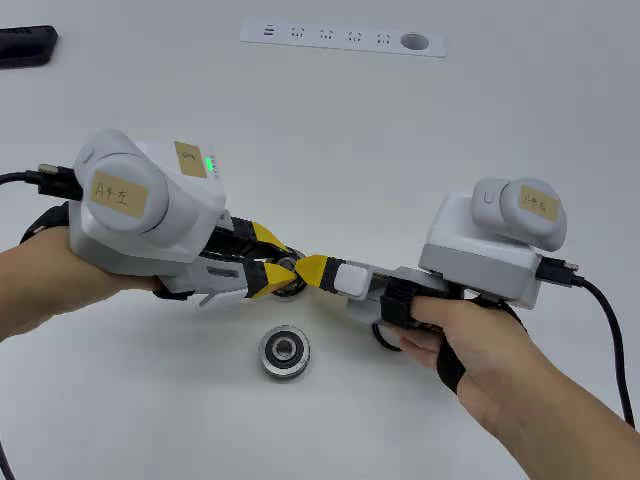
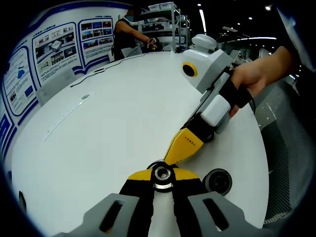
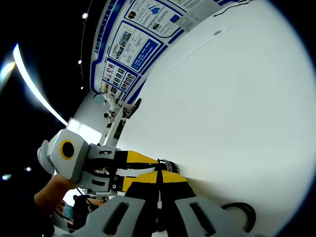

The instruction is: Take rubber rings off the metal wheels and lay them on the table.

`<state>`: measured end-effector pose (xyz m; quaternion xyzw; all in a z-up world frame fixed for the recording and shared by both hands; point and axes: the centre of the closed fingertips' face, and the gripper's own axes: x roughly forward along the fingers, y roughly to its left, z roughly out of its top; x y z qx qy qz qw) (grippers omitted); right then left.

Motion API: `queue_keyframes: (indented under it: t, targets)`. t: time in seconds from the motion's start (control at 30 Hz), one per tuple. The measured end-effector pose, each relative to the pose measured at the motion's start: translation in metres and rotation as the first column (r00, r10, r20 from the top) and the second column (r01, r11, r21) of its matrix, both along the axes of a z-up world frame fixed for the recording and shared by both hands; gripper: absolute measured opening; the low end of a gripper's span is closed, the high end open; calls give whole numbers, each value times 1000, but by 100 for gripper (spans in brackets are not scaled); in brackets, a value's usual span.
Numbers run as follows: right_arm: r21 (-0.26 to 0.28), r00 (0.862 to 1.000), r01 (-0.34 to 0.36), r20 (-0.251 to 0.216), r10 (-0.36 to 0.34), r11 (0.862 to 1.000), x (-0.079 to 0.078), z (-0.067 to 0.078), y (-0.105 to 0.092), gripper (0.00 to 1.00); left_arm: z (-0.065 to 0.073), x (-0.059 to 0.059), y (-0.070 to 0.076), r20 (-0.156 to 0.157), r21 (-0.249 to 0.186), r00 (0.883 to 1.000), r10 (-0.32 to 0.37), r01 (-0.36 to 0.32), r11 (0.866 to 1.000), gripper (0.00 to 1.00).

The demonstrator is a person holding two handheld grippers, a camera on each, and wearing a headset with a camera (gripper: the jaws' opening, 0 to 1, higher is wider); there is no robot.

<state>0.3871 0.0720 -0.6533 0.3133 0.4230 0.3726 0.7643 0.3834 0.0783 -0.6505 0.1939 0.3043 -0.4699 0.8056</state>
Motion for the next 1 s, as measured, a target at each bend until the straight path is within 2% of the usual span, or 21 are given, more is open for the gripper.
queue_keyframes:
  t: [0.27, 0.43, 0.57, 0.73, 0.83, 1.0]
  targets:
    - [22, 999, 19, -36, -19, 1000, 0, 1, 1, 1, 0, 0, 0, 1, 11, 1000, 17, -17, 1000, 13]
    - [31, 999, 17, -42, -16, 999, 0, 4, 3, 2, 2, -3, 4, 10, 45, 1000, 19, -19, 999, 14]
    - [34, 999, 16, -47, -15, 999, -1, 4, 5, 2, 6, -8, 13, 26, 62, 999, 23, -24, 998, 21]
    - [43, 999, 10, -53, -8, 999, -4, 6, 10, 2, 19, -5, 30, 51, 25, 993, 104, -106, 994, 27]
    - [54, 999, 6, -54, -3, 999, -5, 9, 14, 2, 29, -5, 38, 56, -20, 986, 159, -158, 987, 25]
    - [84, 998, 14, -63, -9, 996, -7, 15, 19, 2, 37, -8, 44, 57, -48, 980, 193, -190, 981, 25]
